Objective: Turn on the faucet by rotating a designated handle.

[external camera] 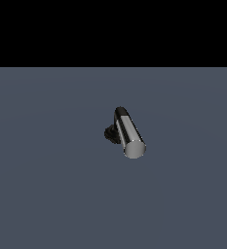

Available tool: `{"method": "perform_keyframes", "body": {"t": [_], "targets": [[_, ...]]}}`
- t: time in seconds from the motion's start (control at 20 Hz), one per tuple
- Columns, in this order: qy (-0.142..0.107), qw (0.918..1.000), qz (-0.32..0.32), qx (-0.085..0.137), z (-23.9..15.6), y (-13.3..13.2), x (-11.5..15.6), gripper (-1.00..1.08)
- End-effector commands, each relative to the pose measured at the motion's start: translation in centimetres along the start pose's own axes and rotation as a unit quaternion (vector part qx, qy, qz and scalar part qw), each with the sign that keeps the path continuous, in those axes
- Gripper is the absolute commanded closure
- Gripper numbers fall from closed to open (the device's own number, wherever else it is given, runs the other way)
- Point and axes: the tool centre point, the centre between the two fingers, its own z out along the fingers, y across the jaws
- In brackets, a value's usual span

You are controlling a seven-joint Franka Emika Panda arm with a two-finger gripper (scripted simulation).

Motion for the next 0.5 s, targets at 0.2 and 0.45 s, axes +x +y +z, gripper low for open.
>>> {"method": "perform_keyframes", "body": {"t": [0.2, 0.45], "targets": [[0.0, 1.0, -0.001, 0.0, 0.4, 0.0, 0.1, 1.08], [0.0, 1.0, -0.005, 0.0, 1.9, 0.2, 0.5, 1.08]]}}
